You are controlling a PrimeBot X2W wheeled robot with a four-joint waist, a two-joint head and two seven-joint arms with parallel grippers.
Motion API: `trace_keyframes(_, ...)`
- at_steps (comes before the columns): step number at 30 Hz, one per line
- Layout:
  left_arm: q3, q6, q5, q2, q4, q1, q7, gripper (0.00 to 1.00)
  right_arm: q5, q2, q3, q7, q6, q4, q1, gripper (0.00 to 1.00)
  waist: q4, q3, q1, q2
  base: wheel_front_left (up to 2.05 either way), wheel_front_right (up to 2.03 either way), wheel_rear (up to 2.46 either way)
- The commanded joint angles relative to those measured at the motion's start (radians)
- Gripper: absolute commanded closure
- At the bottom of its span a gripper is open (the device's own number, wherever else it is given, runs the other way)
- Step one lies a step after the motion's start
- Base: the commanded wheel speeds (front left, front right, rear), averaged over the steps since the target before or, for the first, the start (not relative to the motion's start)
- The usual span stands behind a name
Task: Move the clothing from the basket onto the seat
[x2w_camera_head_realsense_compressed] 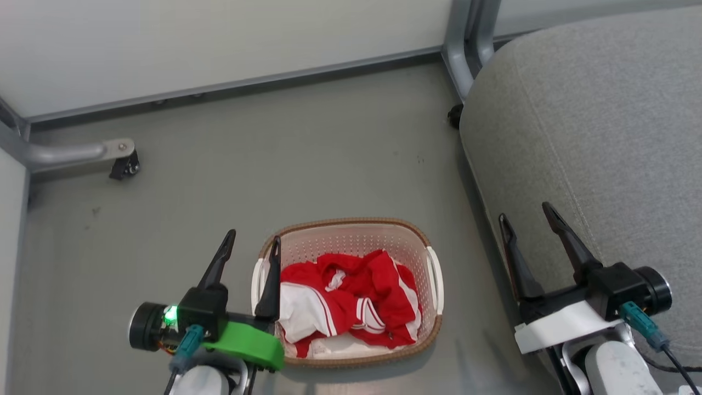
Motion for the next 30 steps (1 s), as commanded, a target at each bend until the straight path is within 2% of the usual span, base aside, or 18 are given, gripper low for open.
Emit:
trace_keyframes(1, -0.011, -0.014, 0.019, 0.006, 0.019, -0.042, -0.001, 0.00, -0.010, -0.004, -0.006, -0.002, 0.000, -0.007, -0.025, 0.00, 0.009, 0.162, 0.0000, 0.0023, 0.00, 0.00, 0.00)
trace_keyframes(7, -0.106, -0.064, 0.084, 0.012, 0.194, -0.184, -0.001, 0.00, 0.001, -0.004, -0.020, -0.002, 0.000, -0.023, -0.105, 0.00, 0.005, 0.295, 0.0000, 0.0023, 0.00, 0.00, 0.00)
trace_keyframes(10, -0.156, -0.076, 0.107, 0.017, 0.297, -0.268, -0.001, 0.00, -0.003, -0.004, -0.030, -0.002, 0.000, -0.028, -0.138, 0.00, -0.002, 0.346, 0.0000, 0.0023, 0.00, 0.00, 0.00)
trace_keyframes(14, -0.288, -0.084, 0.161, 0.039, 0.438, -0.375, -0.001, 0.00, 0.004, -0.004, -0.039, -0.002, 0.000, -0.036, -0.179, 0.00, -0.019, 0.415, 0.0000, 0.0023, 0.00, 0.00, 0.00)
trace_keyframes(19, -0.452, -0.083, 0.141, 0.062, 0.554, -0.509, -0.001, 0.00, 0.018, -0.004, -0.045, -0.002, 0.000, -0.048, -0.230, 0.00, -0.049, 0.496, 0.0000, 0.0023, 0.00, 0.00, 0.00)
trace_keyframes(30, -0.737, -0.083, 0.080, 0.078, 0.769, -0.733, -0.001, 0.00, 0.064, -0.004, -0.055, -0.002, 0.000, -0.058, -0.286, 0.00, -0.121, 0.635, 0.0000, 0.0023, 0.00, 0.00, 0.00)
